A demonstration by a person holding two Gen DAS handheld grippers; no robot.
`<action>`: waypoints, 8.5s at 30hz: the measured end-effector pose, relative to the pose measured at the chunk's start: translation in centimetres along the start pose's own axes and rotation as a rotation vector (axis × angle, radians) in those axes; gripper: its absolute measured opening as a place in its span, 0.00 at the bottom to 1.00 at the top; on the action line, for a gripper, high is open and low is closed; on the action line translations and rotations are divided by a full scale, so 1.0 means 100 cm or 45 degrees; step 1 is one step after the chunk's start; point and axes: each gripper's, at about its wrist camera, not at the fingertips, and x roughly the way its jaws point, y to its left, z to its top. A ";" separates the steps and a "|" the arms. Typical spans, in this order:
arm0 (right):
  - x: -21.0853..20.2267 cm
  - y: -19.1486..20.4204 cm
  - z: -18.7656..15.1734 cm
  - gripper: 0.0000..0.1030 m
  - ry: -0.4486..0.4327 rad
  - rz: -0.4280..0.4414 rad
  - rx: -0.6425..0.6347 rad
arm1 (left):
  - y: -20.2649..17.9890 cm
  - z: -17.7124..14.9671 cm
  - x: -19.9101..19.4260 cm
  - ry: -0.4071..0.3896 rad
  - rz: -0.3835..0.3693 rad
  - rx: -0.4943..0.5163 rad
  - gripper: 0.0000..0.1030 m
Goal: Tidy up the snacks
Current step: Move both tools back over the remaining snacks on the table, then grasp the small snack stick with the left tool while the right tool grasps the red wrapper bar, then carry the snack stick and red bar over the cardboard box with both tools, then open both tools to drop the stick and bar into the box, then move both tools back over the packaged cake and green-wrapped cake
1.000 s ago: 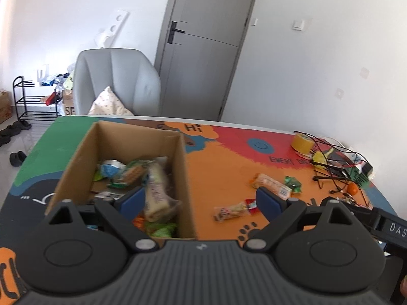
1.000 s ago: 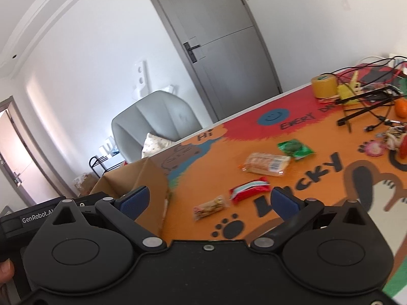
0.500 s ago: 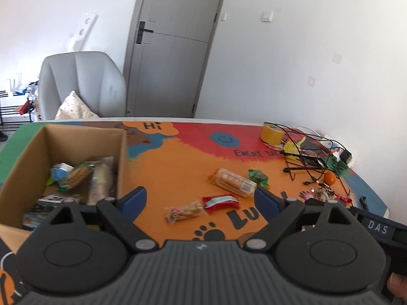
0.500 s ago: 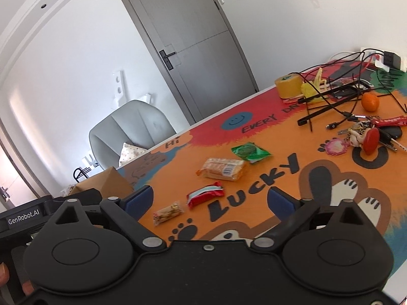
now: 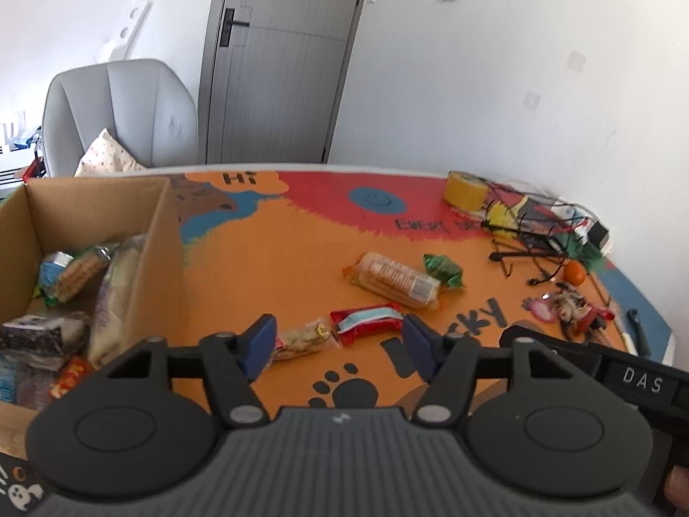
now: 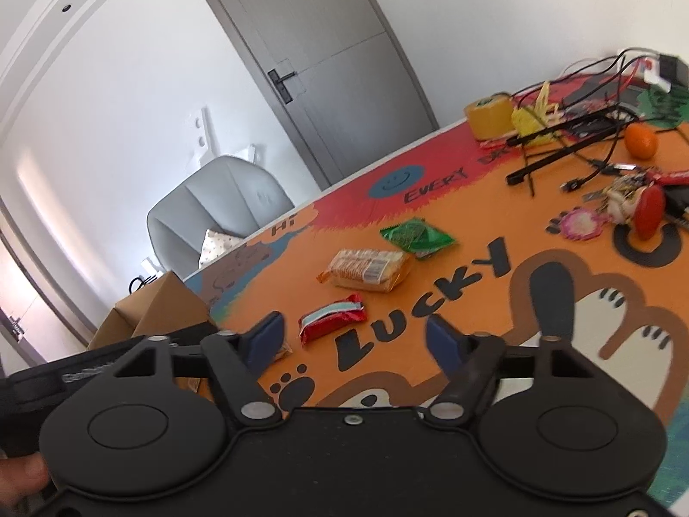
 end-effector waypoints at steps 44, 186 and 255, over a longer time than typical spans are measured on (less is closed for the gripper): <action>0.096 0.005 0.002 0.35 0.220 0.121 0.084 | 0.017 -0.012 0.087 0.097 0.164 0.045 0.18; 0.091 0.233 -0.004 0.50 0.120 0.256 -0.314 | 0.198 0.040 -0.100 -0.211 0.282 -0.285 0.69; 0.008 -0.013 0.049 0.81 -0.053 -0.066 0.001 | -0.004 0.047 0.019 0.076 -0.005 -0.105 0.90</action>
